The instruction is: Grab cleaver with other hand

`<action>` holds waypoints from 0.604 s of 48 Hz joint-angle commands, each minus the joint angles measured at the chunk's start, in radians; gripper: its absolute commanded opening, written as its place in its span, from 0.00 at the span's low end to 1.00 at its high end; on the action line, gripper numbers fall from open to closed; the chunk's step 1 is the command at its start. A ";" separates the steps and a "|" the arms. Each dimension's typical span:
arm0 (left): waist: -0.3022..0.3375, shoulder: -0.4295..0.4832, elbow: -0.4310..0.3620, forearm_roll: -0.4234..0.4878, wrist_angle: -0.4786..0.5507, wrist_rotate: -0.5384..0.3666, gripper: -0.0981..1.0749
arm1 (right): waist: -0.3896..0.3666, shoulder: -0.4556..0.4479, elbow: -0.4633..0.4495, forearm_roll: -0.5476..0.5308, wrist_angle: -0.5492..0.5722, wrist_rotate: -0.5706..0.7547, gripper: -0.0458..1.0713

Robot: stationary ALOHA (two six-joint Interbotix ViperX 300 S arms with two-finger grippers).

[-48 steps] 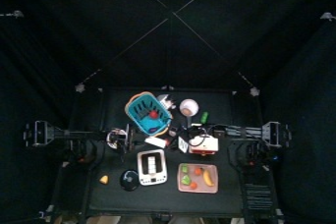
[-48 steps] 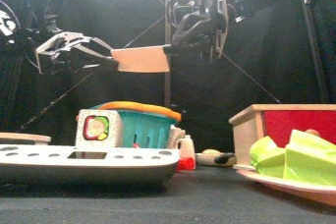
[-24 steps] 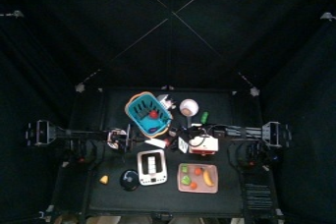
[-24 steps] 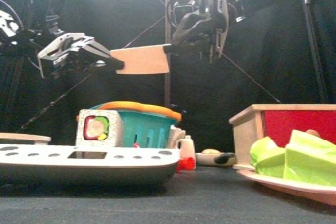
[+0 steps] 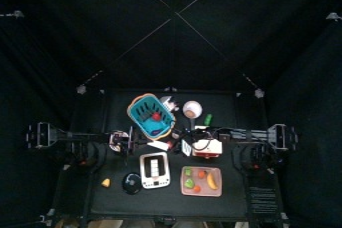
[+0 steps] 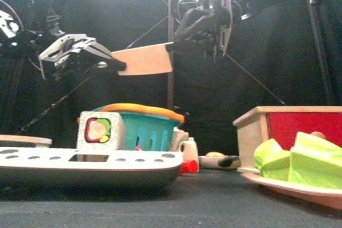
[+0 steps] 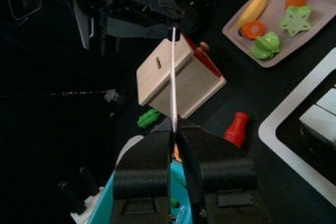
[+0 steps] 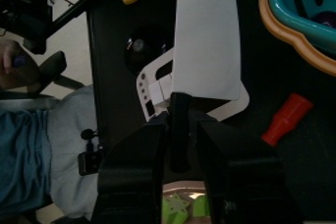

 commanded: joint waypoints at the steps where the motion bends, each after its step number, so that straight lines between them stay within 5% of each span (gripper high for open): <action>1: -0.002 -0.003 -0.018 -0.005 -0.011 -0.002 0.45 | 0.000 -0.035 -0.012 0.000 -0.011 -0.002 0.81; 20: -0.002 -0.003 -0.012 -0.008 -0.011 -0.006 0.45 | 0.000 -0.063 -0.008 -0.049 -0.028 0.008 0.85; 29: -0.005 -0.009 -0.006 -0.087 -0.011 -0.031 0.45 | 0.000 -0.123 0.005 -0.046 -0.109 0.011 0.85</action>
